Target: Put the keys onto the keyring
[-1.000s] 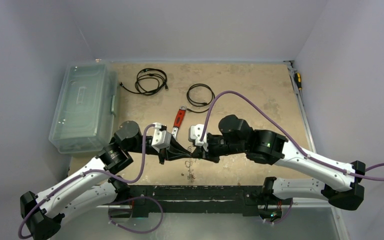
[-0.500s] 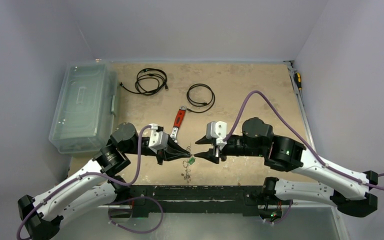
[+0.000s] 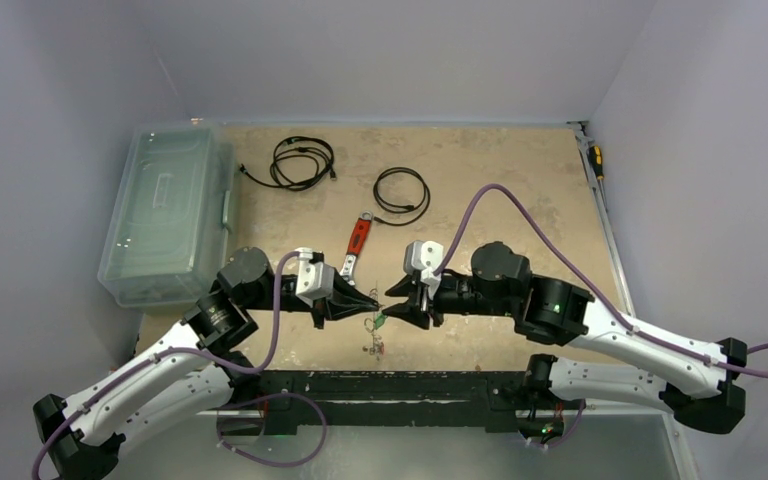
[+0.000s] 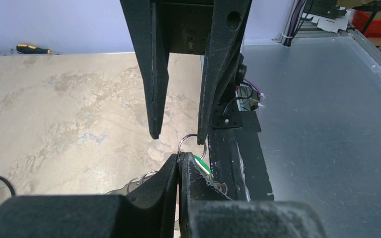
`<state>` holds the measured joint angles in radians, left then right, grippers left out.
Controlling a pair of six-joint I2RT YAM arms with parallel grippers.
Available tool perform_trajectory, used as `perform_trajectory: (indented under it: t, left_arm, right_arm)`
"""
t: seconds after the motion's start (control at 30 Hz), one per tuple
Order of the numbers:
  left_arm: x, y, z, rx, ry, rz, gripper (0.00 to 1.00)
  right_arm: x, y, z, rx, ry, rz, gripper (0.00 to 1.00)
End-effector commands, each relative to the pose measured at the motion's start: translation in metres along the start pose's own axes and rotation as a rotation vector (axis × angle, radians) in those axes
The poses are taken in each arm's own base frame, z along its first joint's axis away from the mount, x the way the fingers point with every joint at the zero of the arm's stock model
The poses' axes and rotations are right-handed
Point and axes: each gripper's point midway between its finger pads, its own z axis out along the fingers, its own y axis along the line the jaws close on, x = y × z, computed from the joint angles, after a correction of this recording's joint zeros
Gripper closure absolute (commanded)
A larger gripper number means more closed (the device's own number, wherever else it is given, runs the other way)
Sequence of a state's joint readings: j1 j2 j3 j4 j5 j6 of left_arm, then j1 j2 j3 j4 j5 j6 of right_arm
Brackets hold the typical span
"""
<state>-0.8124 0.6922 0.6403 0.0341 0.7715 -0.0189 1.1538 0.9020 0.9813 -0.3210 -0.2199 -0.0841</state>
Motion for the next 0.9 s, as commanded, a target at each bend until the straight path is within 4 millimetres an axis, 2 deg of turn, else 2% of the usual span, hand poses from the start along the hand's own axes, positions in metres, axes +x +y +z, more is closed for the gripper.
perform_trajectory:
  t: [0.0,0.13,0.43,0.6,0.67,0.77,0.87]
  left_arm:
    - [-0.027,0.0,-0.002,-0.012,-0.063,0.075,1.0]
    - [-0.027,0.0,-0.003,-0.015,-0.063,0.075,1.0]
    - [-0.028,0.001,-0.003,-0.019,-0.065,0.077,1.0]
    - [-0.028,0.001,-0.004,-0.02,-0.067,0.078,1.0]
    - [-0.028,0.001,-0.003,-0.02,-0.066,0.078,1.0]
    - [-0.029,0.001,-0.004,-0.023,-0.069,0.081,1.0]
    - [-0.03,0.0,-0.005,-0.026,-0.072,0.083,1.0]
  right_arm:
    - [-0.01,0.004,0.002,-0.009,-0.055,0.033,0.63]
    - [-0.004,0.006,0.005,-0.023,-0.048,0.044,0.66]
    - [-0.001,0.008,0.005,-0.035,-0.045,0.047,0.81]
    - [0.001,0.01,0.007,-0.047,-0.04,0.047,0.97]
    - [0.002,0.011,0.007,-0.052,-0.039,0.047,1.0]
    - [0.003,0.012,0.007,-0.054,-0.034,0.052,1.0]
    - [0.005,0.012,0.008,-0.054,-0.028,0.058,0.82]
